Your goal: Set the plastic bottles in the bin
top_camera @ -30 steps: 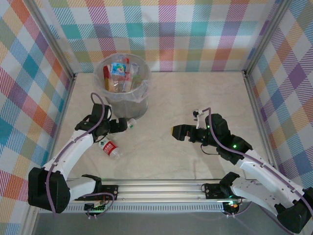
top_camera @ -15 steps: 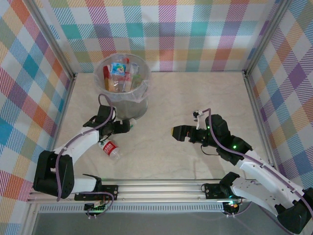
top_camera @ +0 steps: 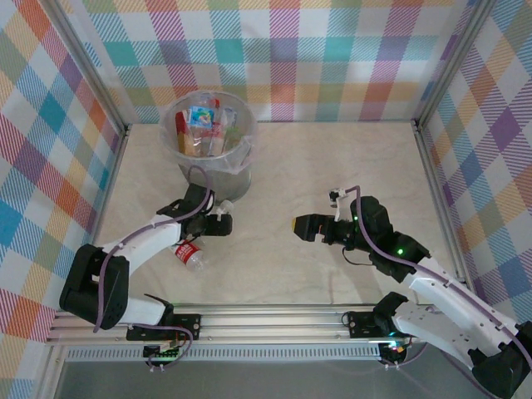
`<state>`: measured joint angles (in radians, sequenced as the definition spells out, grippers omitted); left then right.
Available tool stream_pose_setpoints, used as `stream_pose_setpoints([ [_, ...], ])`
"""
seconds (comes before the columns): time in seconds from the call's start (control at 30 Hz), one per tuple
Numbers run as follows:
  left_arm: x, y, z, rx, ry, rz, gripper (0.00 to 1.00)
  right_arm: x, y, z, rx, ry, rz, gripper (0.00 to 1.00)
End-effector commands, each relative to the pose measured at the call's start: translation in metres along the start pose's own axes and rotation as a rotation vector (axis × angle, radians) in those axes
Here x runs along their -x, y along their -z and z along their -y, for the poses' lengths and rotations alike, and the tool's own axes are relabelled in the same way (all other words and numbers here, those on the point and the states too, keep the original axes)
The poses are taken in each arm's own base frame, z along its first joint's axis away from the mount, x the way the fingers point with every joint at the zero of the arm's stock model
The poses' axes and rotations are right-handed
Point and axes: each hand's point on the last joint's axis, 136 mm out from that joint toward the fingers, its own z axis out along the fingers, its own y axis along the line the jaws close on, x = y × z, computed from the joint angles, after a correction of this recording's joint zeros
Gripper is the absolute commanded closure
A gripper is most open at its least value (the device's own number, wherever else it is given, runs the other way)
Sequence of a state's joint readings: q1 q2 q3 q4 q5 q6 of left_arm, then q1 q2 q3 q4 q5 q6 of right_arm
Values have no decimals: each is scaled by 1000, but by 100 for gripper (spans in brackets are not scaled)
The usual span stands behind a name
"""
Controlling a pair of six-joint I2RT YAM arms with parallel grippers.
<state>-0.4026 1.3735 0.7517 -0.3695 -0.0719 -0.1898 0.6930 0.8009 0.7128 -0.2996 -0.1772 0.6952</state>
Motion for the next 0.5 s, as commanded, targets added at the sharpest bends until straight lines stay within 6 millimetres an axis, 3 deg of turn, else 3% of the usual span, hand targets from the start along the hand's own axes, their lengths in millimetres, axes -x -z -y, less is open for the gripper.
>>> stream_pose_setpoints([
  [0.0,2,5,0,56,1,-13,0,3,2,-3,22,0,21,0],
  [0.3,-10,-3,6,153,-23,-99,7,2,7,-2,20,2,30,0],
  [0.47,-17,-9,5,203,-26,-145,16,2,7,-2,22,2,28,0],
])
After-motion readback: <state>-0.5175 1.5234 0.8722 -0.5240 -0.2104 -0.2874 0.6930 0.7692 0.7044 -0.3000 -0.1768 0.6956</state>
